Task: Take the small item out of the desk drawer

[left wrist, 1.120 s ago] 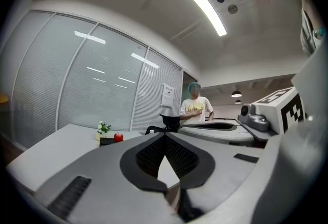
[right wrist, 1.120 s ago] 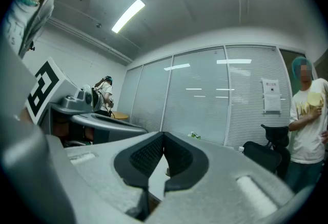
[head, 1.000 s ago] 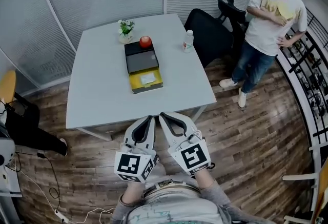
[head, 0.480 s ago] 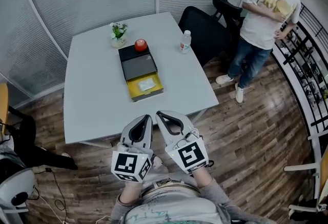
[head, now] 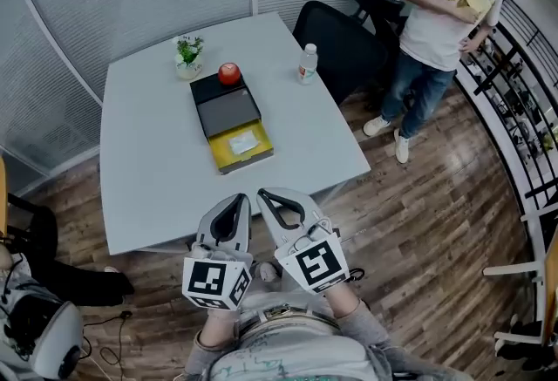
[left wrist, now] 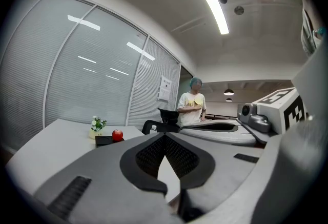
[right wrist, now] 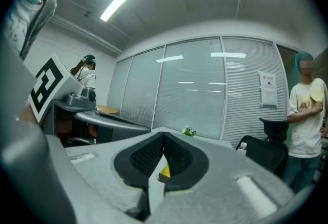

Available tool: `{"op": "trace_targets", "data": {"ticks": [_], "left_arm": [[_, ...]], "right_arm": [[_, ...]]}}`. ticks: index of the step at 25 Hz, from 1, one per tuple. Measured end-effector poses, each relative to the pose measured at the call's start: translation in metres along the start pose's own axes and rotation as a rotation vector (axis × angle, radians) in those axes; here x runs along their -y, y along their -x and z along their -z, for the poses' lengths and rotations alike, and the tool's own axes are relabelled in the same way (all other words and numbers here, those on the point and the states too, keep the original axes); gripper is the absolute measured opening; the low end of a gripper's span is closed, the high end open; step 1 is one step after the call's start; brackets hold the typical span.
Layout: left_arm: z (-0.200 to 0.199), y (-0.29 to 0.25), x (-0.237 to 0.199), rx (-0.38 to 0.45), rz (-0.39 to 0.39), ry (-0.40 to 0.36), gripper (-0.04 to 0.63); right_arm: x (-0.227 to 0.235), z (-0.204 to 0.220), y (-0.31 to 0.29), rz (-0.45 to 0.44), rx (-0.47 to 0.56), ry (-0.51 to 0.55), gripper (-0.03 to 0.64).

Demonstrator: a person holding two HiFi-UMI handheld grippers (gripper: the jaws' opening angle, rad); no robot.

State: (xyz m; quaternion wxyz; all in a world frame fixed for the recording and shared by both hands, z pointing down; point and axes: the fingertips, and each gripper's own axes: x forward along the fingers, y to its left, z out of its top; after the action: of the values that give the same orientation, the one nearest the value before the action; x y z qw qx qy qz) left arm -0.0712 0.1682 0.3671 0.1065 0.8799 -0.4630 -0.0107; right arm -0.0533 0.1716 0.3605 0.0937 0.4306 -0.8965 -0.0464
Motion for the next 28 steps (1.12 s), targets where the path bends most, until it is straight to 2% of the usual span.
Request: {"op": "trace_targets", "data": {"ticks": [8, 15, 22, 28], "left_arm": [[0.005, -0.037, -0.024, -0.017, -0.025, 0.022, -0.003], [-0.012, -0.092, -0.052, 0.005, -0.06, 0.011, -0.003], [-0.029, -0.146, -0.078, 0.01, -0.115, 0.006, -0.003], [-0.034, -0.169, -0.096, 0.023, -0.173, 0.02, -0.003]], "right_arm": [[0.026, 0.012, -0.034, -0.024, -0.036, -0.011, 0.003], [0.073, 0.008, -0.081, -0.055, 0.009, -0.014, 0.003], [0.118, 0.002, -0.126, -0.121, 0.026, -0.008, 0.003], [0.137, 0.003, -0.15, -0.178, 0.028, -0.001, 0.003]]}}
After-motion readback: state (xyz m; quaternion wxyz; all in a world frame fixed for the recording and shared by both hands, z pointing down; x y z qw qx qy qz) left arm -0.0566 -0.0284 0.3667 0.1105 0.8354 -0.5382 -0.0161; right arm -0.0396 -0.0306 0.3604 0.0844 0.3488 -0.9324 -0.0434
